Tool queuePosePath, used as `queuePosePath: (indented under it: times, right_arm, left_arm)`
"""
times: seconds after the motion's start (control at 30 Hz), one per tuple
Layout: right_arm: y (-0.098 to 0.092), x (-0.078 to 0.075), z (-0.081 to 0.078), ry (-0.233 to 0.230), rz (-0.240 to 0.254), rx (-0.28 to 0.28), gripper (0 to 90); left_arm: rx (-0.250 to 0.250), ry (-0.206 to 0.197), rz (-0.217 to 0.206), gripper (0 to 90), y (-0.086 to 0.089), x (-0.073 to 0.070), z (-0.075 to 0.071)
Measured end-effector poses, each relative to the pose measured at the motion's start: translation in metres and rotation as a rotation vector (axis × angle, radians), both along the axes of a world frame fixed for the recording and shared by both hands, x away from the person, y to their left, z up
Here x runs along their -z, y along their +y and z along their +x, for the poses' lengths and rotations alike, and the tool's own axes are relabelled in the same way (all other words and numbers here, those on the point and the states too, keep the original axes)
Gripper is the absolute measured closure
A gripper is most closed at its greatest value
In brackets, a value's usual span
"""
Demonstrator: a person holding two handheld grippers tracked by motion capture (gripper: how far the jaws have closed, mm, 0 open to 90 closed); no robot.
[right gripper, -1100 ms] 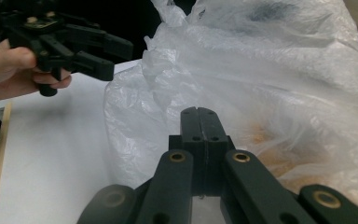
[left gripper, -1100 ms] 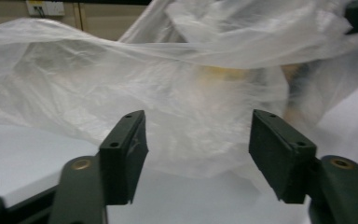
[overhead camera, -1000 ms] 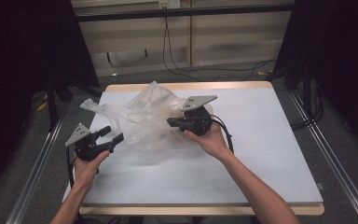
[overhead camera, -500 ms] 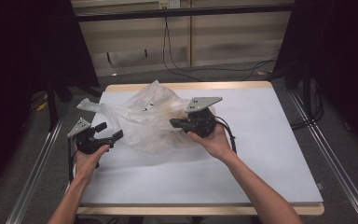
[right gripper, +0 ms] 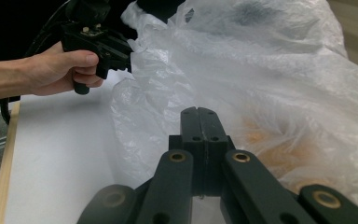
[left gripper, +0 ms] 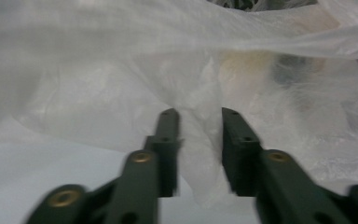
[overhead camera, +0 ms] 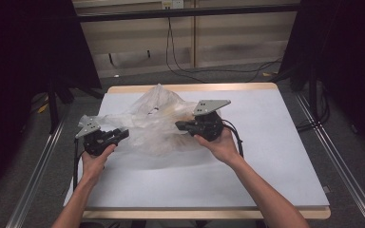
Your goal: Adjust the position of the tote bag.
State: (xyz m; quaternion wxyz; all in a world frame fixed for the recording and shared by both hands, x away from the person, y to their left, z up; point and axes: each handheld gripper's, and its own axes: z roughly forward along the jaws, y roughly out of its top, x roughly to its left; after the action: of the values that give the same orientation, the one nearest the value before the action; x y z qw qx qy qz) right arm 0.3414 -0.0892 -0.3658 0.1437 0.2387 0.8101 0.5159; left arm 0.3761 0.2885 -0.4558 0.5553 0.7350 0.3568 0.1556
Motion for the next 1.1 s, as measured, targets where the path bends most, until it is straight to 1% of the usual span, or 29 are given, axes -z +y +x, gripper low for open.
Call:
queuePosePath:
  times: [0.07,0.1,0.13,0.17,0.2,0.23,0.27,0.33,0.37,0.43,0.5,0.53,0.57,0.63,0.67,0.7,0.73,0.77,0.8,0.83,0.87,0.9,0.93,0.97,1.0,1.03,1.1]
  right_arm:
    - [-0.001,0.0,0.001,0.001,0.002,0.004,90.0]
    - [-0.002,0.001,0.001,0.001,0.002,0.008,90.0]
    - [-0.003,0.001,0.002,0.001,0.005,0.009,90.0]
    - [-0.004,0.001,0.002,0.0,0.007,0.011,90.0]
    - [-0.006,0.0,0.002,0.001,0.01,0.016,90.0]
    - [-0.007,0.0,0.002,0.001,0.012,0.018,90.0]
    - [-0.009,0.0,0.002,0.002,0.014,0.019,90.0]
    - [-0.012,0.0,0.001,-0.001,0.015,0.024,90.0]
    - [-0.013,-0.001,0.0,-0.001,0.014,0.024,90.0]
    - [-0.016,-0.002,-0.002,-0.003,0.016,0.028,90.0]
    - [-0.019,-0.002,-0.004,-0.002,0.019,0.028,90.0]
    - [-0.021,-0.002,-0.005,-0.002,0.018,0.028,90.0]
    - [-0.022,-0.002,-0.006,-0.001,0.018,0.029,90.0]
    - [-0.025,-0.002,-0.009,-0.001,0.017,0.029,90.0]
    - [-0.027,-0.002,-0.01,0.0,0.017,0.029,90.0]
    - [-0.028,-0.002,-0.012,0.001,0.018,0.03,90.0]
    - [-0.029,-0.002,-0.014,0.0,0.018,0.029,90.0]
    - [-0.031,-0.002,-0.015,-0.001,0.018,0.03,90.0]
    - [-0.032,-0.002,-0.016,-0.001,0.021,0.029,90.0]
    - [-0.034,-0.003,-0.018,-0.003,0.018,0.03,90.0]
    - [-0.035,-0.003,-0.019,-0.004,0.02,0.031,90.0]
    - [-0.037,-0.003,-0.02,-0.005,0.02,0.033,90.0]
    - [-0.039,-0.003,-0.022,-0.006,0.022,0.035,90.0]
    - [-0.042,-0.003,-0.023,-0.006,0.025,0.038,90.0]
    - [-0.044,-0.003,-0.024,-0.006,0.022,0.044,90.0]
    - [-0.045,-0.003,-0.025,-0.008,0.026,0.044,90.0]
    - [-0.05,-0.003,-0.025,-0.009,0.032,0.053,90.0]
  left_arm:
    - [0.011,-0.01,0.012,83.4,-0.001,-0.004,-0.004]
    - [0.025,-0.015,0.01,86.3,-0.002,-0.007,-0.006]
    - [0.033,-0.026,0.021,87.6,-0.002,-0.009,-0.008]
    - [0.025,-0.038,0.021,88.1,-0.003,-0.012,-0.012]
    - [0.034,-0.044,0.021,88.9,-0.004,-0.015,-0.015]
    - [0.036,-0.058,0.034,89.2,-0.004,-0.018,-0.018]
    - [0.042,-0.06,0.026,89.3,-0.004,-0.02,-0.021]
    - [0.059,-0.08,0.036,89.5,-0.006,-0.025,-0.027]
    - [0.068,-0.079,0.033,89.6,-0.009,-0.027,-0.031]
    - [0.084,-0.093,0.04,89.6,-0.014,-0.03,-0.038]
    - [0.098,-0.119,0.072,89.7,-0.02,-0.033,-0.045]
    - [0.11,-0.119,0.065,89.7,-0.023,-0.035,-0.048]
    - [0.113,-0.13,0.079,89.8,-0.025,-0.036,-0.05]
    - [0.141,-0.129,0.074,89.8,-0.028,-0.038,-0.055]
    - [0.131,-0.132,0.083,89.8,-0.03,-0.038,-0.057]
    - [0.143,-0.13,0.089,89.8,-0.032,-0.038,-0.059]
    - [0.16,-0.13,0.078,89.8,-0.033,-0.037,-0.061]
    - [0.156,-0.126,0.084,89.8,-0.034,-0.037,-0.063]
    - [0.169,-0.117,0.083,89.8,-0.036,-0.036,-0.065]
    - [0.176,-0.122,0.082,89.8,-0.037,-0.035,-0.066]
    - [0.167,-0.117,0.096,89.8,-0.038,-0.035,-0.068]
    - [0.167,-0.117,0.096,89.8,-0.038,-0.035,-0.068]
    - [0.176,-0.116,0.085,89.8,-0.041,-0.036,-0.071]
    - [0.183,-0.12,0.087,89.9,-0.042,-0.036,-0.073]
    - [0.189,-0.12,0.101,89.9,-0.042,-0.037,-0.074]
    - [0.194,-0.124,0.092,89.9,-0.042,-0.037,-0.075]
    - [0.208,-0.124,0.095,90.0,-0.042,-0.037,-0.076]
